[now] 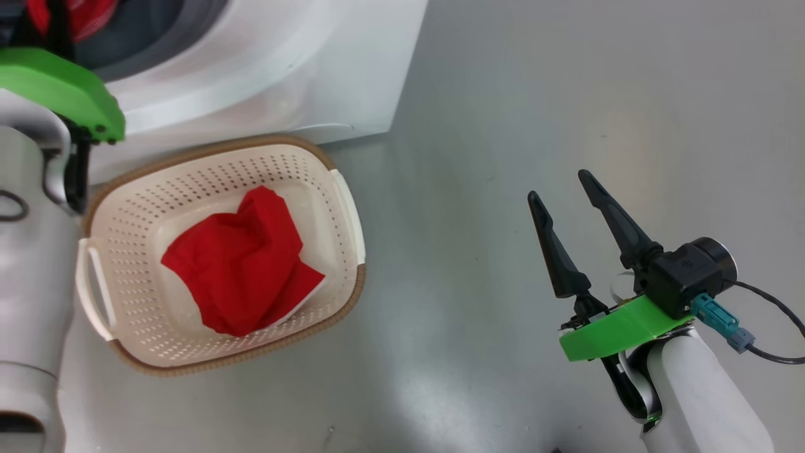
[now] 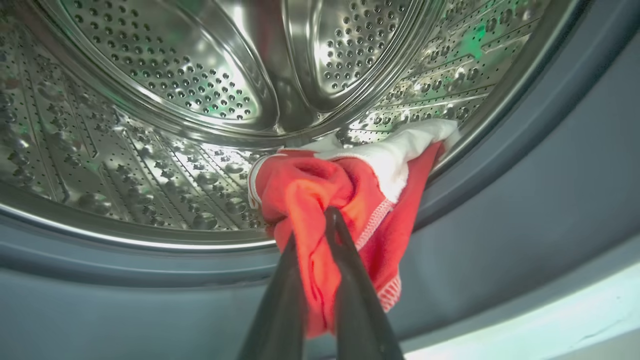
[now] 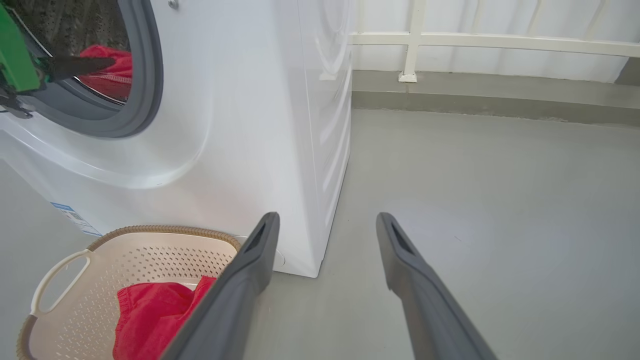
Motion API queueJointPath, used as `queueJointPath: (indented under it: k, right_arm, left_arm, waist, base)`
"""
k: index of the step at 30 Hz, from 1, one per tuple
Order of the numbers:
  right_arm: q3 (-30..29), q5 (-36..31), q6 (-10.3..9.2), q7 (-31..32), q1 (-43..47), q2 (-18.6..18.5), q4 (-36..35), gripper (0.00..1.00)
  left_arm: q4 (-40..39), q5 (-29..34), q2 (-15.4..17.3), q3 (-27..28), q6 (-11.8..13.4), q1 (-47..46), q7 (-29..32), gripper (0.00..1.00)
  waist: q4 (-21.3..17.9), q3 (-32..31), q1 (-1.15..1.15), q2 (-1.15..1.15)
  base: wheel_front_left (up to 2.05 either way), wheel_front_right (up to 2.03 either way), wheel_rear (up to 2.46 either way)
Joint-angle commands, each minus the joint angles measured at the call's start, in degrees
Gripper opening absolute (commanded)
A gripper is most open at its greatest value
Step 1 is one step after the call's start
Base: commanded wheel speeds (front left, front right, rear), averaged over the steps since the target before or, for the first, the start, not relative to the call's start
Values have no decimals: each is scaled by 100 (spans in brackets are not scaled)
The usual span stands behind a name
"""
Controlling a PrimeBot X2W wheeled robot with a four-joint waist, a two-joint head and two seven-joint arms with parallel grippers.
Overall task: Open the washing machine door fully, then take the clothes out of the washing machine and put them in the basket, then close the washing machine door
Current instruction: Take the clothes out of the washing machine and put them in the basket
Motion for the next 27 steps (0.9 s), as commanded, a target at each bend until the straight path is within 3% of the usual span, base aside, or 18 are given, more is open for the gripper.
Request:
queueJointPath:
  k: [1, 18, 27]
  right_arm:
    - [85, -73, 35, -36, 1, -29, -120, 100]
    - [55, -104, 35, -36, 143, -21, 6, 100]
    - [1, -90, 35, -36, 310, 17, 103, 100]
  left_arm:
    - [-193, 66, 225, 62, 41, 99, -64, 0]
    - [-2781, 251, -10, 527, 336, 2152, -82, 0]
    - [-3495, 284, -100, 609, 469, 3212, -83, 0]
  waist:
    - [104, -107, 0, 0]
    - [352, -858, 0, 0]
    - [412, -1402, 0, 0]
  base:
    - [0, 0, 0]
    - [0, 0, 0]
    - [0, 0, 0]
